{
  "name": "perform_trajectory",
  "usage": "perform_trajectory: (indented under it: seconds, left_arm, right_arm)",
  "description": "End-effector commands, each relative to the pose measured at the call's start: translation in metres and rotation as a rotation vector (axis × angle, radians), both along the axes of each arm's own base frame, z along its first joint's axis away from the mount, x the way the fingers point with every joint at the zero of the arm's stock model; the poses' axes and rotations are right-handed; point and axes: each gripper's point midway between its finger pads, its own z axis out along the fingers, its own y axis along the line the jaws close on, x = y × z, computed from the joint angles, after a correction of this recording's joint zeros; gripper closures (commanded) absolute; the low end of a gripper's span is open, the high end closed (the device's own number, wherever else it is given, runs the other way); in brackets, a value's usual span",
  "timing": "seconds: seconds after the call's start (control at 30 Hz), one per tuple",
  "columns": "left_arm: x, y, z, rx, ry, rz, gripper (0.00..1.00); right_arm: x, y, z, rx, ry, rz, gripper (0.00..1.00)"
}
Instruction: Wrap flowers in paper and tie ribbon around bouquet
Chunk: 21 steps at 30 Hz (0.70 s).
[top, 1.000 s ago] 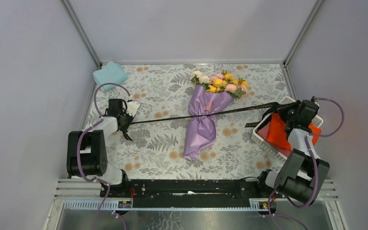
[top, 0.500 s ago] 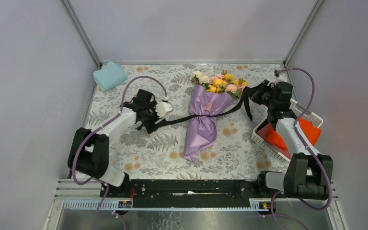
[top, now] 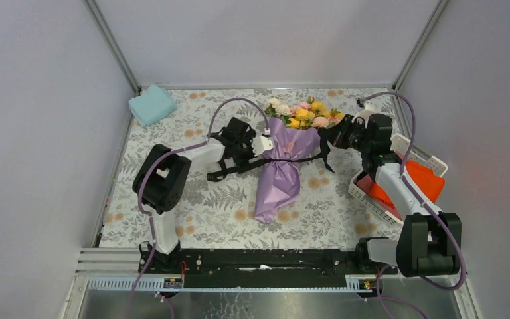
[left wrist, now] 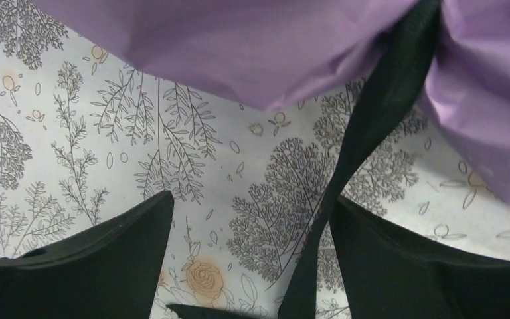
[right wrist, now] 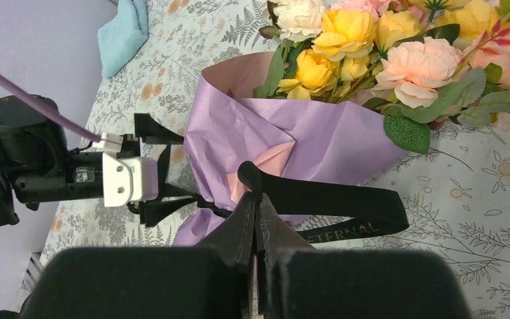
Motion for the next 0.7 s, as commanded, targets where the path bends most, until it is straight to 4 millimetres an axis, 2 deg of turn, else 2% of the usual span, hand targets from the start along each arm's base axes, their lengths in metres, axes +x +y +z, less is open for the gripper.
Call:
perform_trajectory:
  seconds: [0.0,0.03,0.07,0.1,0.27,0.37,0.5,0.57,0.67]
  left_arm:
    - [0.001,-0.009,-0.010,0.016,0.003,-0.025,0.22]
    - [-0.004,-0.008,-0.009,0.016,0.020,-0.030,0.49]
    - [-0.008,-0.007,-0.006,0.015,0.029,-0.025,0.83]
    - [-0.009,-0.005,-0.002,0.012,0.031,-0.002,0.99]
    - [-0.022,0.016,0.018,-0.023,0.032,0.121,1.00]
    - [-0.026,0.039,0.020,-0.043,0.008,0.191,1.00]
    - [-0.036,0.067,0.011,-0.077,0.057,0.270,1.00]
    - [-0.042,0.075,0.002,-0.052,0.080,0.290,1.00]
    - [-0.043,0.085,-0.007,-0.021,0.073,0.314,1.00]
  right_arm:
    - [0.000,0.009,0.041,0.019,-0.127,0.050,1.00]
    - [-0.001,0.008,0.046,0.025,-0.137,0.040,1.00]
    - [-0.001,0.005,0.051,0.027,-0.151,0.020,1.00]
    - [-0.002,0.001,0.056,0.025,-0.164,-0.008,1.00]
    - [0.002,-0.046,0.073,0.028,-0.193,-0.245,1.00]
    - [-0.001,-0.096,0.071,0.101,-0.176,-0.403,1.00]
    - [-0.016,-0.158,0.056,0.281,-0.141,-0.628,1.00]
    - [-0.021,-0.176,0.045,0.314,-0.138,-0.699,1.00]
    - [-0.023,-0.183,0.031,0.308,-0.100,-0.719,1.00]
